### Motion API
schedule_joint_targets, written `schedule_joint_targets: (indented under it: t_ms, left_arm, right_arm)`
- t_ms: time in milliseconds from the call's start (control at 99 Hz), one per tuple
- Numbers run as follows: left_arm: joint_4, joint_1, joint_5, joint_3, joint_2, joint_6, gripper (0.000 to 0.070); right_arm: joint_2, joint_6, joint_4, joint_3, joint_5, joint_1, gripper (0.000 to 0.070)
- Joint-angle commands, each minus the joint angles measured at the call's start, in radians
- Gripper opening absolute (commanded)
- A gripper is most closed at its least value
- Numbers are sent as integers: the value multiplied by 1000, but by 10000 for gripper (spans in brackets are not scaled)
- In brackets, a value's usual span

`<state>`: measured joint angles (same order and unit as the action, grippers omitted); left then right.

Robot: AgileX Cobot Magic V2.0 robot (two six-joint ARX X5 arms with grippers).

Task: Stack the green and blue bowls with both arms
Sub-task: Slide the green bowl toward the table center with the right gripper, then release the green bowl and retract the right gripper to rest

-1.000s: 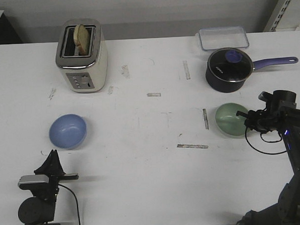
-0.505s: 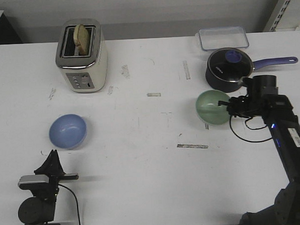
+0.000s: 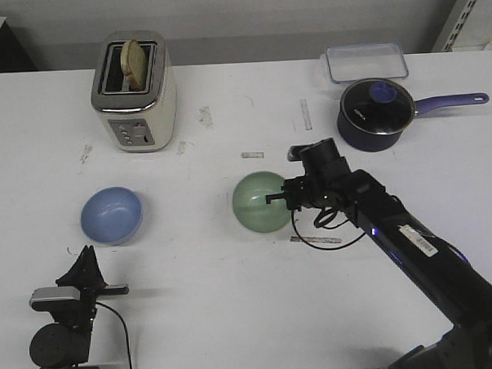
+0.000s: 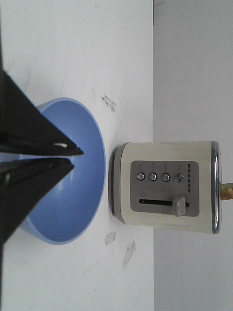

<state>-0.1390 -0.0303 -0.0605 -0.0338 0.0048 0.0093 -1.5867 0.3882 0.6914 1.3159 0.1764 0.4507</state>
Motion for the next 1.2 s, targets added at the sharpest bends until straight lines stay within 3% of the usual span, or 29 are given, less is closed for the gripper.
schedule_joint_targets:
  t_ms: [0,545,677,818,949,1192]
  left_arm:
    - [-13,-1,1,21,-2,5,2]
    - [-13,-1,1,21,-2,5,3]
    - [-13,-1,1,21,-2,5,3]
    - [-13,-1,1,21,-2,5,3]
    - [-13,-1,1,21,-2,5,3]
    - [-13,-1,1,21,-2,6,2]
  right_arm:
    - [-48,45,-11,17,-17,26,0]
    - [-150,80,-11,15,-20,74,25]
    - [-150,79,-13,15,-20,74,167]
    - [-147,77,-13,15,-20,74,260]
    - [-123,45,-11,15,-21,74,445]
    - [-6,-120,-23,10,-64,70,455]
